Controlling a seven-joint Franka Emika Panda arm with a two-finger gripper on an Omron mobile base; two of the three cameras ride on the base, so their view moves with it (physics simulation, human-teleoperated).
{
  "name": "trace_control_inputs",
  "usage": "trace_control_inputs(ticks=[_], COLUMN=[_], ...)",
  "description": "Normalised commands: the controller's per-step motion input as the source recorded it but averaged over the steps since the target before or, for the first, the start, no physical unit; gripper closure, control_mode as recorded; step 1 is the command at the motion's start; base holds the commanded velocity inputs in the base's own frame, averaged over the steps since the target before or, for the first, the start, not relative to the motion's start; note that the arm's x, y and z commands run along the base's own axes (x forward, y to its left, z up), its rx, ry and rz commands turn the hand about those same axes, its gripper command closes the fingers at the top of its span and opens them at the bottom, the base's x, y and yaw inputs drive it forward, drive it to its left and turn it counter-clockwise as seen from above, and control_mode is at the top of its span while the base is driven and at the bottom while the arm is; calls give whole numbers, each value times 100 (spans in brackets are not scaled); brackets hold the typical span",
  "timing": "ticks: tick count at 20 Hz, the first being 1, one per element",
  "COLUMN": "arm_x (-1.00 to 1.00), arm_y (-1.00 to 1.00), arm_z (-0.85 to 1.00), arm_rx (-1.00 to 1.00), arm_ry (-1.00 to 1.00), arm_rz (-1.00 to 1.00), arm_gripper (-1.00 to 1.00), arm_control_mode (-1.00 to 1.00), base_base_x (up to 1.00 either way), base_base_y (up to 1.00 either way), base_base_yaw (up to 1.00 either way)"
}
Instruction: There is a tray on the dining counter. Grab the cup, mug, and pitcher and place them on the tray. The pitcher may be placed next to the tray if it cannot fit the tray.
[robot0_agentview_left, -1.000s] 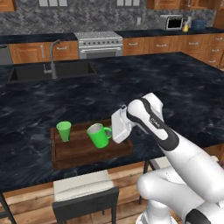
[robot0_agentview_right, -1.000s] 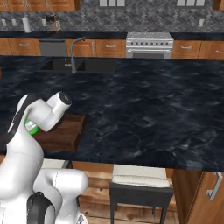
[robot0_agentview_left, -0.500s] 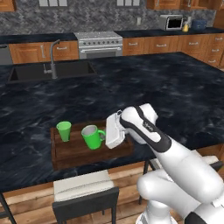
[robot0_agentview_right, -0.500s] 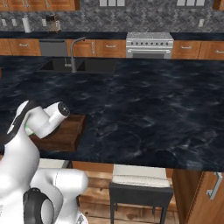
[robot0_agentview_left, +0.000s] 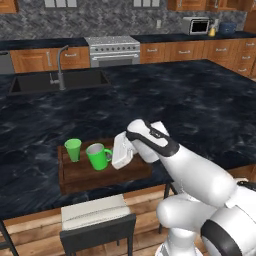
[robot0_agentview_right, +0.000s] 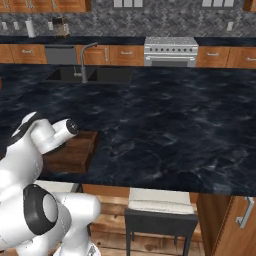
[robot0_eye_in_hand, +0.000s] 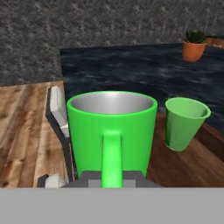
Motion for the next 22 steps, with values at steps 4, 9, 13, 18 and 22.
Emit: trace_control_inputs(ticks=[4,9,13,18,22], arm_x=[33,30,39,46,30], arm_y=[15,29,26,18,24], arm_z=[-21,-34,-35,-28,-22], arm_rx=[0,0,0,2,1], arm_ry=[9,0,0,0,0], arm_rz=[8,14,14,14,12], arm_gripper=[100,100,100,100,100], arm_control_mode=[-100,-100,-100,-100,-100], base_base_x=[0,0,0,0,0], base_base_y=[0,0,0,0,0], base_base_yaw=[0,0,0,0,0])
